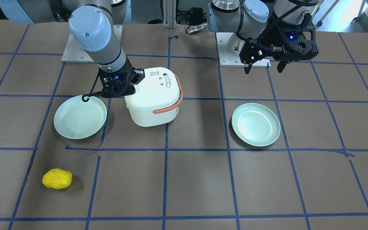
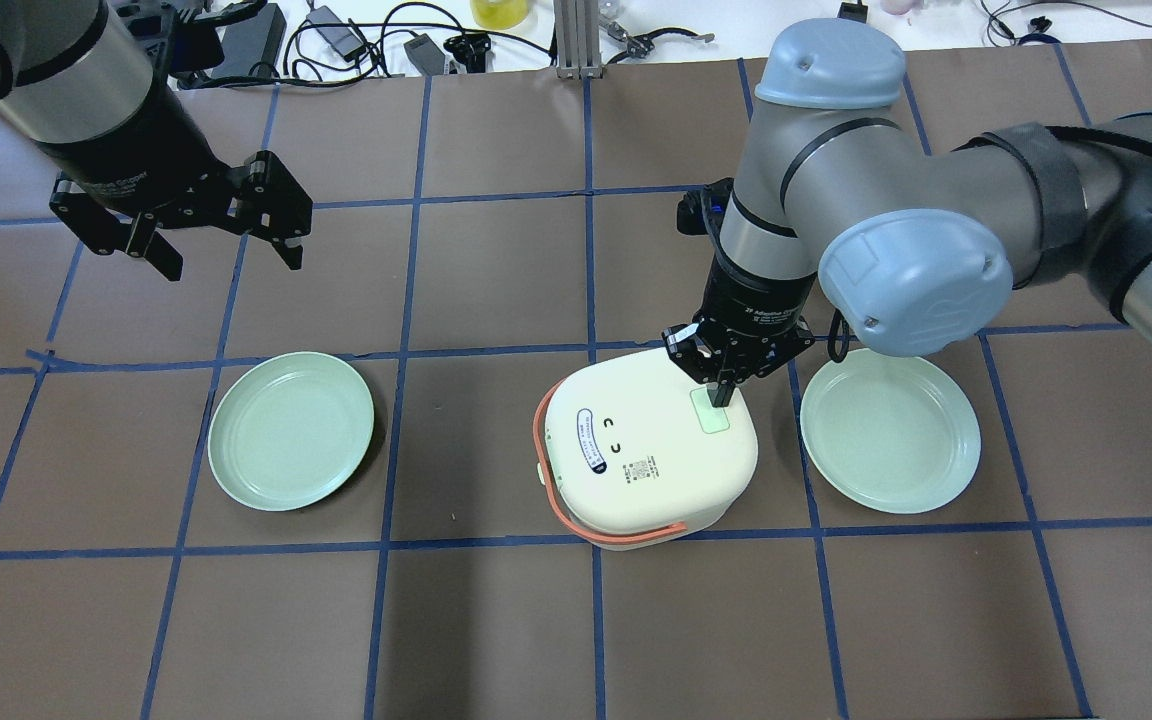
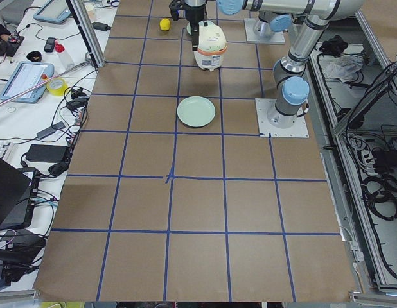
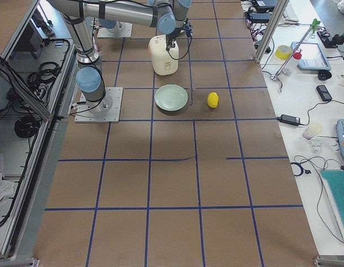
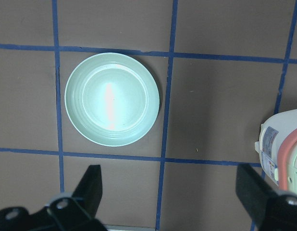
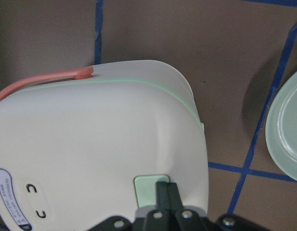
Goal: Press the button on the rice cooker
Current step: 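Press the green lid button with the right gripper fingertips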
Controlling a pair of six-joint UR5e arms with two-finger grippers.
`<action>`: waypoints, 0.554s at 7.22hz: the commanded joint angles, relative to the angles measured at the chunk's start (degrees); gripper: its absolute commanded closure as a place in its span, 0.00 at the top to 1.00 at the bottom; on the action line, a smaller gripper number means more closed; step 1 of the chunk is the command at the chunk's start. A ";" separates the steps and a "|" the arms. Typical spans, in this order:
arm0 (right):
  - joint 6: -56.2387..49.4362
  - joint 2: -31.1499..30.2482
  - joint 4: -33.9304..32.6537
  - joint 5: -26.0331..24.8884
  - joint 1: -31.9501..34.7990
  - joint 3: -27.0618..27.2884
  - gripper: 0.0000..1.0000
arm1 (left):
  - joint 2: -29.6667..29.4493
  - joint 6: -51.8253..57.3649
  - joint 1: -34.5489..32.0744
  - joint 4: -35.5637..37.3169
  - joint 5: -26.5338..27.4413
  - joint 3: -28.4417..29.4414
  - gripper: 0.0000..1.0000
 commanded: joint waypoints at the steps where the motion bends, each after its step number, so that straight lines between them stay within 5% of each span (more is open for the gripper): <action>1: 0.00 0.62 -0.03 0.04 0.03 0.05 0.00 | 0.00 0.00 0.00 0.00 0.00 0.00 1.00; 4: 0.09 0.62 -0.03 0.04 0.03 -0.48 0.00 | 0.00 0.00 0.00 0.00 0.00 0.00 1.00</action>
